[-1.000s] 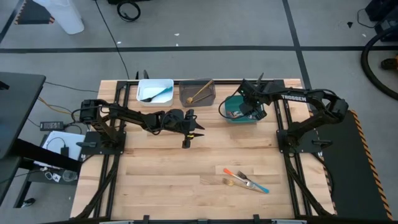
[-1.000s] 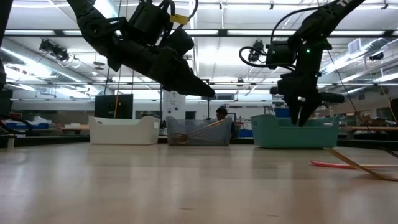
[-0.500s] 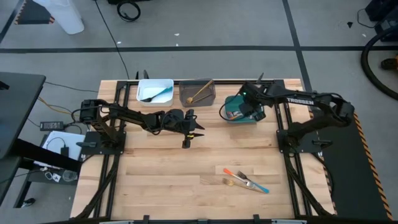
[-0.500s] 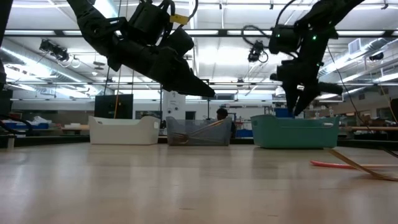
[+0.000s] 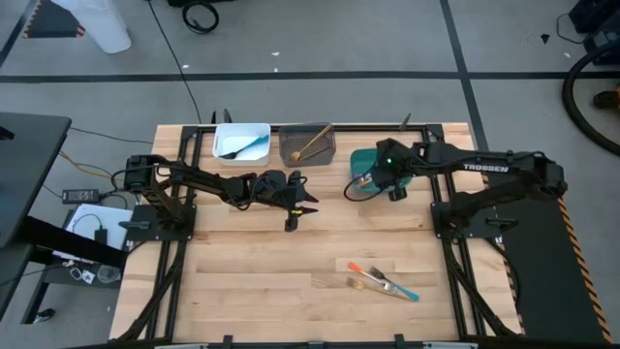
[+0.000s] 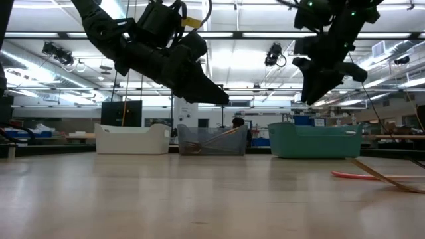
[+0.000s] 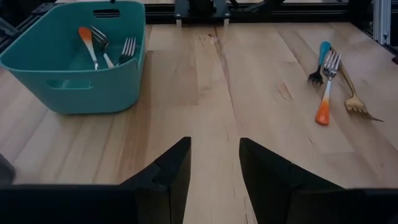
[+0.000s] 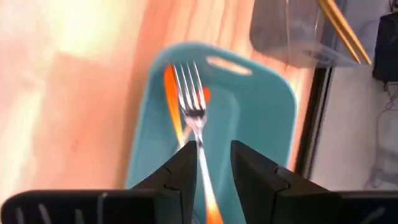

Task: Sort silverware by color (type)
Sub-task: Put the blue fork into the white bin

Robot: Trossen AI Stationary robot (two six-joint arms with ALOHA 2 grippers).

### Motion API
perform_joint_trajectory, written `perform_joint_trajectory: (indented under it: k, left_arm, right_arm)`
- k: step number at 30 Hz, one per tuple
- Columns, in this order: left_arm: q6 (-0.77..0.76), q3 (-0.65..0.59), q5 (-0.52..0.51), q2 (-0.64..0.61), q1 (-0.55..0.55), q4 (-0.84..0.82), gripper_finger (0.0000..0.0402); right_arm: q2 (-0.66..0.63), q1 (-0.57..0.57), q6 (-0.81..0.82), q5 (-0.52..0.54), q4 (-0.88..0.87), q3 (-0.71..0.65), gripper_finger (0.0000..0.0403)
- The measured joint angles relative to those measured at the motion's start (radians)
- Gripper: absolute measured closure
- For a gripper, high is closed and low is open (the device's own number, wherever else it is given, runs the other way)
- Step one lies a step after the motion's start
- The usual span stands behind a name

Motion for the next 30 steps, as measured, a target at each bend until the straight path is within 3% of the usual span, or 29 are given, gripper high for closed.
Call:
perform_joint_trajectory:
  k: [11,19,30]
  left_arm:
    - [-0.102,0.000,0.003,0.000,-0.001,-0.005,0.0257]
    - [-0.189,0.000,0.004,0.000,-0.001,-0.009,0.0257]
    - [-0.306,0.000,0.004,0.000,-0.022,-0.059,0.0257]
  right_arm:
    - [-0.003,0.171,0.525,-0.008,0.010,0.000,0.0296]
    - [-0.002,0.271,0.913,-0.110,0.009,0.000,0.0297]
    - [0.086,0.501,1.242,-0.101,0.009,0.000,0.0298]
